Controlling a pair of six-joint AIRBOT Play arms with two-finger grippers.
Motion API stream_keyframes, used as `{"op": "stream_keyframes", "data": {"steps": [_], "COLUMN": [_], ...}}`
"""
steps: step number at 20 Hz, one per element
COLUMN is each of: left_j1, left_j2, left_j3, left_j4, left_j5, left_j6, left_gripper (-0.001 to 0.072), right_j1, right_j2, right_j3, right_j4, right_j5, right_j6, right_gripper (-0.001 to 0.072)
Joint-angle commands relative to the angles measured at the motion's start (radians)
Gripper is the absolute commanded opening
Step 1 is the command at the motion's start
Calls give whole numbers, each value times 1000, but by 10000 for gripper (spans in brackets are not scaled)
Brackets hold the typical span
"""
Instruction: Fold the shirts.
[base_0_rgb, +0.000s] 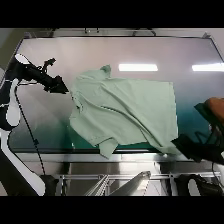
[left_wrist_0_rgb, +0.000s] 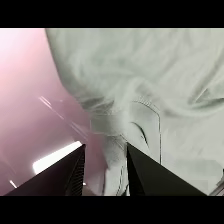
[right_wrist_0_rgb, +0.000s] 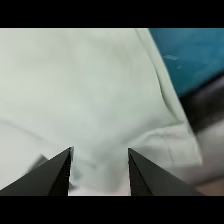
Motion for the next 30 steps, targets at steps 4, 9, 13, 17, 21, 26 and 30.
{"op": "stream_keyframes", "data": {"steps": [4,9,13,17,21,26,30], "left_j1": [8,8,7,-7,-20,-12,5], "left_j2": [8,47,107,118,118,118,118], "left_j3": [-8,-131,-294,-392,-478,-481,-479], "left_j4": [0,-3,-7,-141,-153,-161,-158], "left_j5": [4,5,153,253,298,366,372], "left_j6": [-50,-40,-4,5,8,7,7], "left_gripper": [274,274,274,276,276,276,276], "right_j1": [-62,-62,-87,-109,-117,-116,-116], "right_j2": [-811,-1281,-1300,-1315,-1399,-1477,-1509], "right_j3": [537,976,1087,1110,1140,1189,1207], "right_j4": [187,455,462,448,448,449,455], "right_j5": [-130,58,-93,-249,-222,-157,-142], "right_j6": [-442,-601,-605,-648,-670,-686,-686], "right_gripper": [377,359,360,511,514,496,495]}}
